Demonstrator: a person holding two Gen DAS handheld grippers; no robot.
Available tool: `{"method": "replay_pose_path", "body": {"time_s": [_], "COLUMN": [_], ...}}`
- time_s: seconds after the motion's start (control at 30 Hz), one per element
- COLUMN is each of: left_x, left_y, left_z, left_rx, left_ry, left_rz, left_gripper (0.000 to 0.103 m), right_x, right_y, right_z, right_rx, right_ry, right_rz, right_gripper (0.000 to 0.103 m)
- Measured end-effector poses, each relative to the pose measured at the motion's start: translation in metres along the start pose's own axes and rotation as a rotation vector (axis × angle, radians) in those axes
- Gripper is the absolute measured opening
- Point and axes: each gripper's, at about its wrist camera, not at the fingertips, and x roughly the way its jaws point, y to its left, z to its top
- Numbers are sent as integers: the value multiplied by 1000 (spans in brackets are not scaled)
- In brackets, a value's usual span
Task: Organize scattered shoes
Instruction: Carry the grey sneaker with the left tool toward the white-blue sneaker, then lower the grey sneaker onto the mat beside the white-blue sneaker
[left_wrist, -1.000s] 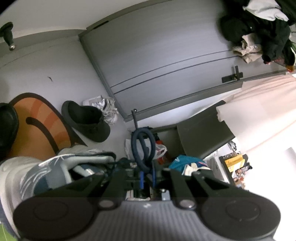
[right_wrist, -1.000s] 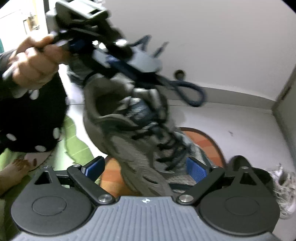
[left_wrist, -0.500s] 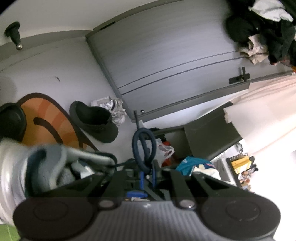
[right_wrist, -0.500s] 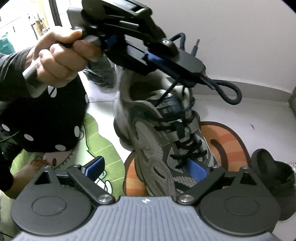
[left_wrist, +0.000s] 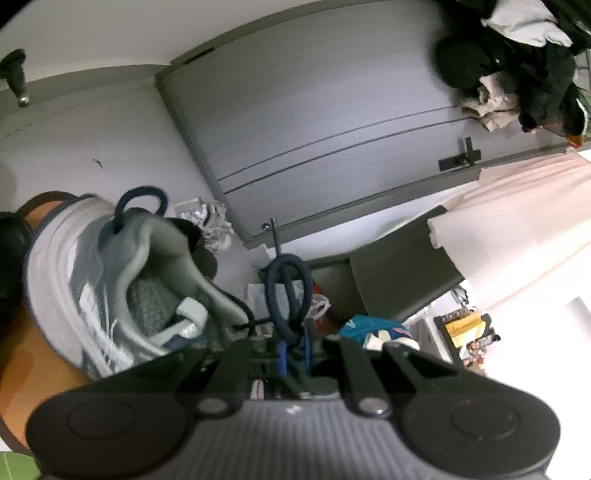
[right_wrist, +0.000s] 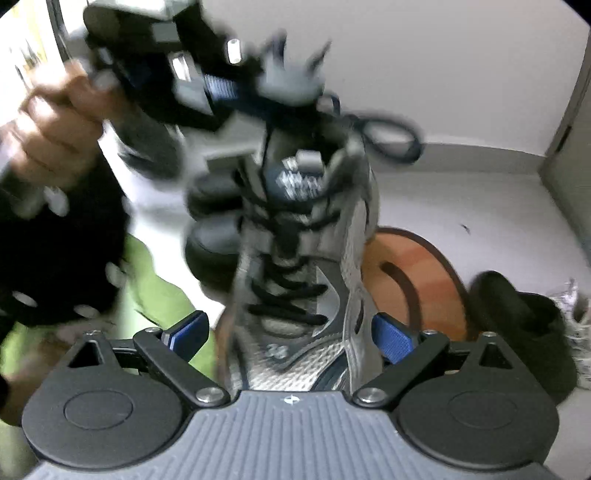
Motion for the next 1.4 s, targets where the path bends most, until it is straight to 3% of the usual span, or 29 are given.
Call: {"method": "replay_pose_path", "body": {"time_s": [0.27, 0.37, 0.5, 0.6, 0.87, 1.4], "left_x": [2, 6, 13, 19, 36, 43], "left_y": [10, 14, 21, 30, 54, 89], "left_z": [8, 12, 13, 15, 22, 9], "left_rx": [9, 15, 8, 11, -1, -55], "left_ry": [-3, 3, 11, 18, 53, 117], "left_rz": [35, 47, 50, 52, 103, 172], "left_gripper": [8, 8, 8, 8, 8, 8], "right_x": [9, 16, 27, 36, 57, 112], "right_y": [3, 11, 19, 19, 16, 6], "right_z": [3, 7, 8, 7, 0, -24], "right_rx": [252, 398, 501, 531, 589, 714], "right_ry": [-28, -26, -20, -12, 38, 139], "right_rz": [58, 43, 2, -36, -16, 61], "right_gripper": [94, 94, 94, 95, 95, 79]}}
